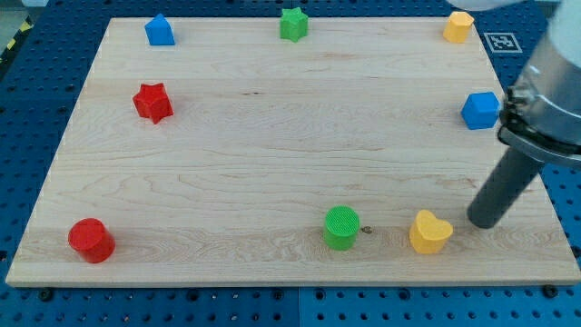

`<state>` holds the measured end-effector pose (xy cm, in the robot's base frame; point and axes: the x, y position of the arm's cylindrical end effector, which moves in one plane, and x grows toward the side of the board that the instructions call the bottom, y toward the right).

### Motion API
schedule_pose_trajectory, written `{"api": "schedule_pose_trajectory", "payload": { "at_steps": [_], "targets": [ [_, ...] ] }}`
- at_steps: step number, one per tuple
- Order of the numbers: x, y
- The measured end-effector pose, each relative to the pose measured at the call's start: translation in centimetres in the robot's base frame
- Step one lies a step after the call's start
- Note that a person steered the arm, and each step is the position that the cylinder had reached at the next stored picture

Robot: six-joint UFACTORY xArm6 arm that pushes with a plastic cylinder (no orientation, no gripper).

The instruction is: Move the yellow heart to the left side slightly

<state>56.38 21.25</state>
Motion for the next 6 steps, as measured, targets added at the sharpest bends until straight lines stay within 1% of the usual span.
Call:
{"api": "schedule_pose_trajectory", "payload": {
  "at_steps": [1, 2, 4, 6],
  "targets": [
    [2.0, -1.2],
    [1.8, -4.5],
    [1.7, -4.9],
    [1.3, -6.6]
  ]
}}
